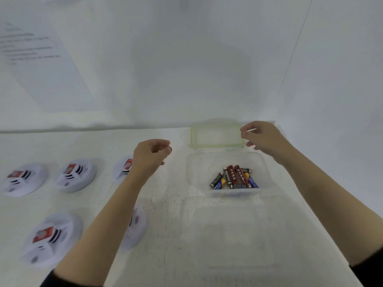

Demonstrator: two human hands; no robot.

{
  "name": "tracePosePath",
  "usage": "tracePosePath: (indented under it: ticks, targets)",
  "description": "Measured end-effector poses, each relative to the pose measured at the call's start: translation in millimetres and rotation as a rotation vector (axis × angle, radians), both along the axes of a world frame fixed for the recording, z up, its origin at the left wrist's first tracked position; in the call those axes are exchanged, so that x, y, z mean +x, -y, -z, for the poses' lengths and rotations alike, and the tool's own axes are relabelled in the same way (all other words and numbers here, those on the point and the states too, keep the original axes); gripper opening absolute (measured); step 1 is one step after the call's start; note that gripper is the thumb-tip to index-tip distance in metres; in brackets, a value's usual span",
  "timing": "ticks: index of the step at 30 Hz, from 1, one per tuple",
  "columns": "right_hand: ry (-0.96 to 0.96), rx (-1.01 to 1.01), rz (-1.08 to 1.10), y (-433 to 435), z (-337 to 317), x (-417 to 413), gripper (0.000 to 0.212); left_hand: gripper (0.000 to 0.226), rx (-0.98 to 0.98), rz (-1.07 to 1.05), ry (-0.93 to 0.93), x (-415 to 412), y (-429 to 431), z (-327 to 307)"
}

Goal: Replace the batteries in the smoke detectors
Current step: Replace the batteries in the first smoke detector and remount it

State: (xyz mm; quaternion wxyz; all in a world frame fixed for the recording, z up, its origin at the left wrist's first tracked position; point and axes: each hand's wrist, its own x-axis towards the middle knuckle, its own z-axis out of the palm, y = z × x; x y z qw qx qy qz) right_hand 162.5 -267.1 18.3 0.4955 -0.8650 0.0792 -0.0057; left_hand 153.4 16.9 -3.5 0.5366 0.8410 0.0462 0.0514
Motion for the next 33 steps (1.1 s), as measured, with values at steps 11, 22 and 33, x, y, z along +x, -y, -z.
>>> tracePosePath:
  ticks: [11, 22, 33]
  targets:
    - [0.048, -0.413, -0.447, -136, -24, -127, 0.032, 0.046, 0.319, 0.132, -0.019, -123, -94, 16]
    - [0.043, -0.274, -0.468, -221, 36, -178, 0.045, 0.109, 0.350, 0.411, -0.131, -138, -131, 38]
    - [0.058, 0.295, -0.468, -239, 39, -176, 0.091, 0.090, -0.244, 0.529, -0.235, -142, -153, 10]
